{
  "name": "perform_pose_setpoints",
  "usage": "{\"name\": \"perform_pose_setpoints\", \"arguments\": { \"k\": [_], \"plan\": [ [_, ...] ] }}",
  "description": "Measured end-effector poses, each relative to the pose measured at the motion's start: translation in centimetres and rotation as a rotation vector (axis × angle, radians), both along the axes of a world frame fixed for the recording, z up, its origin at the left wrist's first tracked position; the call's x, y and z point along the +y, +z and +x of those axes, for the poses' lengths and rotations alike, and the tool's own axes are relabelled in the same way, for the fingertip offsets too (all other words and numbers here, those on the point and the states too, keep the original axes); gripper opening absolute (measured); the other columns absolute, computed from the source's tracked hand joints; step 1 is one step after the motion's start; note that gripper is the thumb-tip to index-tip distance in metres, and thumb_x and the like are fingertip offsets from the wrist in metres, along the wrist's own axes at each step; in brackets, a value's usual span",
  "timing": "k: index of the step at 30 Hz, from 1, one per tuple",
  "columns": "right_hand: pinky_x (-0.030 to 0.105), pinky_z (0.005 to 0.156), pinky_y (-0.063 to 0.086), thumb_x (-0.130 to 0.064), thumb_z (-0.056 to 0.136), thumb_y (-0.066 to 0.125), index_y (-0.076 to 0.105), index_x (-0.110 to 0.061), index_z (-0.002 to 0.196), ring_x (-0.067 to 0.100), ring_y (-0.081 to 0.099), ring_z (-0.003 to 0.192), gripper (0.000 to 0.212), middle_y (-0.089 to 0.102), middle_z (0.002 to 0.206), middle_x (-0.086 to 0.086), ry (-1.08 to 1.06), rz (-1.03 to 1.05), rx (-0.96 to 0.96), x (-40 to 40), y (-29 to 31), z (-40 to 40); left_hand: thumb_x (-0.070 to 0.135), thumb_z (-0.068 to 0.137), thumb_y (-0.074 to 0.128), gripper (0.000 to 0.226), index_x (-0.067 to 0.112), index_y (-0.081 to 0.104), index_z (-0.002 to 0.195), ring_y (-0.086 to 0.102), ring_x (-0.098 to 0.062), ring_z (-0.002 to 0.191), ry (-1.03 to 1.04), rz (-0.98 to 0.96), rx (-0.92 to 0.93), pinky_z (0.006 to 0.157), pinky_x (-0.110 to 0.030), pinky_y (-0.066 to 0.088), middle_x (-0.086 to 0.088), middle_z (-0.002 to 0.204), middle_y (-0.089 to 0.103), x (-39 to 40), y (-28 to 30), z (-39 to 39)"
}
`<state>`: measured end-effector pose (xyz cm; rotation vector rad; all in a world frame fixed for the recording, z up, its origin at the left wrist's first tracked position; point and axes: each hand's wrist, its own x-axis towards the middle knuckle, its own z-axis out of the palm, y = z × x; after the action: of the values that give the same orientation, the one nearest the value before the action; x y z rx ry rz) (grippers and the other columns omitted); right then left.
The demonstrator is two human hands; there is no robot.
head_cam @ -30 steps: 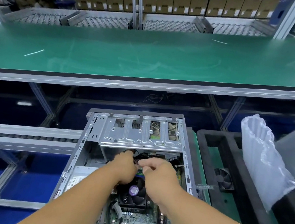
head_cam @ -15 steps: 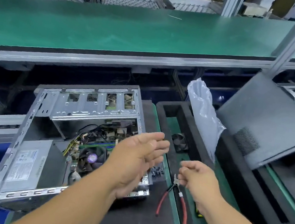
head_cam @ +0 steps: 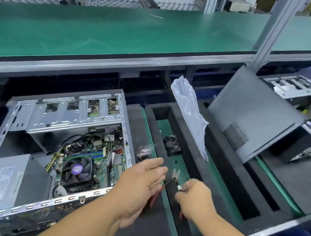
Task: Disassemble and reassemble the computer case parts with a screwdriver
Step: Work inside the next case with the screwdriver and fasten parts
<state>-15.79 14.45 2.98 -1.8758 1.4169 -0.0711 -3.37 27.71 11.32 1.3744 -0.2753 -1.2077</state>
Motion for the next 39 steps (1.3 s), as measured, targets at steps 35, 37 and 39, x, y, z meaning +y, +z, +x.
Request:
{"name": "perform_pose_setpoints", "arguments": {
  "k": [35, 37, 39],
  "plan": [
    [0.026, 0.062, 0.047, -0.013, 0.093, 0.068, 0.052, -0.016, 0.068, 0.022, 0.058, 0.071, 0.030, 0.053, 0.068, 0.000, 0.765, -0.219, 0.207, 7.4, 1.8, 27.1, 0.023, 0.085, 0.050, 0.036, -0.006, 0.058, 0.106, 0.063, -0.031, 0.086, -0.193, 0.749, 0.100, 0.066, -0.038, 0.058, -0.020, 0.104, 0.064, 7.8, -0.9, 24.3],
    [0.026, 0.063, 0.049, -0.010, 0.091, 0.069, 0.053, -0.017, 0.069, 0.022, 0.059, 0.073, 0.028, 0.056, 0.072, 0.000, 0.767, -0.214, 0.209, 7.4, 1.8, 27.0, 0.023, 0.085, 0.049, 0.040, -0.007, 0.056, 0.112, 0.063, -0.033, 0.089, -0.205, 0.767, 0.099, 0.069, -0.041, 0.060, -0.021, 0.110, 0.063, 7.8, -1.3, 24.7],
    [0.027, 0.062, 0.052, -0.005, 0.088, 0.069, 0.058, -0.016, 0.073, 0.022, 0.064, 0.076, 0.020, 0.063, 0.076, 0.003, 0.738, -0.185, 0.175, 7.3, 1.7, 26.9, 0.023, 0.084, 0.049, 0.043, -0.007, 0.056, 0.115, 0.063, -0.033, 0.088, -0.215, 0.783, 0.097, 0.069, -0.042, 0.060, -0.020, 0.108, 0.063, 7.7, -1.4, 25.0]
  ]
}}
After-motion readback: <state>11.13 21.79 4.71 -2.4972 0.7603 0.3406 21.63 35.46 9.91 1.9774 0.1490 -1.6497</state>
